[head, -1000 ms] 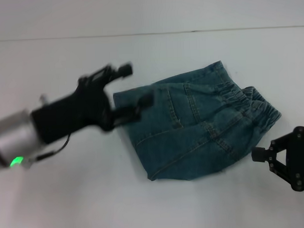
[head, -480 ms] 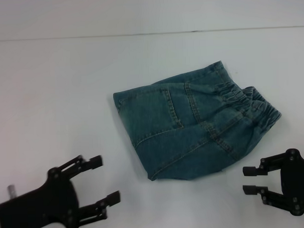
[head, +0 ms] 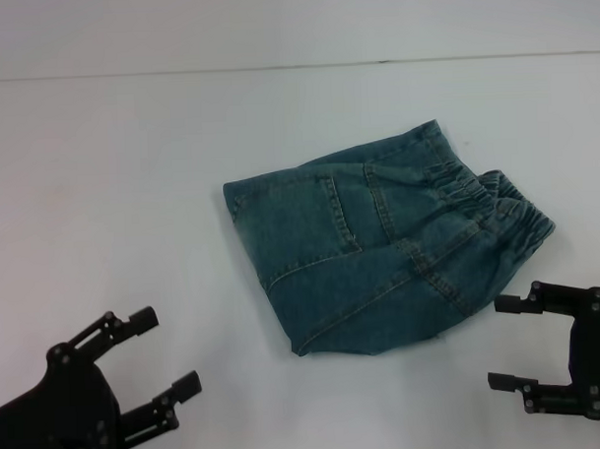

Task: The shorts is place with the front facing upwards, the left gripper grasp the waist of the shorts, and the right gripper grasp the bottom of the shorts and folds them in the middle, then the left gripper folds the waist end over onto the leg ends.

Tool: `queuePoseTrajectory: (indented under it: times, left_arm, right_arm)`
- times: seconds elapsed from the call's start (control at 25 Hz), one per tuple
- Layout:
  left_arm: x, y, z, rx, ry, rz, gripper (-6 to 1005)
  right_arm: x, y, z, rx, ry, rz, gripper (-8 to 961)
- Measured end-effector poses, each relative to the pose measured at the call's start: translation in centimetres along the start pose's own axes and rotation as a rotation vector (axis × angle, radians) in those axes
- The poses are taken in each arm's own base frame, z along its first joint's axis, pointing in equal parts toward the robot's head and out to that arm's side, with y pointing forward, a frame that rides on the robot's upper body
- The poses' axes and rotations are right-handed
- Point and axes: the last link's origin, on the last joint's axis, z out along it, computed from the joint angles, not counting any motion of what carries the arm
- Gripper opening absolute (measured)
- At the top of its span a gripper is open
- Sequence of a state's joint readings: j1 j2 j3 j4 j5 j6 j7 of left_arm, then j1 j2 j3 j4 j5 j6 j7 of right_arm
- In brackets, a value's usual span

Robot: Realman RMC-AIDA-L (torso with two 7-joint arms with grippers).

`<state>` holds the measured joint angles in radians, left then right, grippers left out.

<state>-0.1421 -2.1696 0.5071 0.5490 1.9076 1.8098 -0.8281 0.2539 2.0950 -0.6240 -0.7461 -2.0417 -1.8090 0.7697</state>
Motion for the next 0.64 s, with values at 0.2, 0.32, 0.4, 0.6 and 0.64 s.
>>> queuePoseTrajectory:
  times: [0.2,0.32,0.4,0.6,0.64]
  left_arm:
    - [-0.03,-0.27,0.02,0.021,0.005,0.008,858]
    - [-0.05,-0.31,0.00,0.025,0.004,0.008,858]
    - [-0.07,-0.35,-0.12,0.033,0.004,0.007,858]
    - [-0.16,-0.36,-0.19,0.038,0.001,0.006,858]
    - [-0.18,-0.38,-0.19,0.039,0.000,0.006,858]
  right_arm:
    - [0.16,0.15,0.05,0.015,-0.015,-0.016,804]
    - [0.15,0.14,0.19,0.010,-0.017,-0.018,873]
    - [0.13,0.09,0.24,0.008,-0.017,-0.019,919]
    - [0.08,-0.03,0.36,0.004,-0.015,-0.023,939]
    - [0.08,-0.07,0.39,0.004,-0.014,-0.024,938]
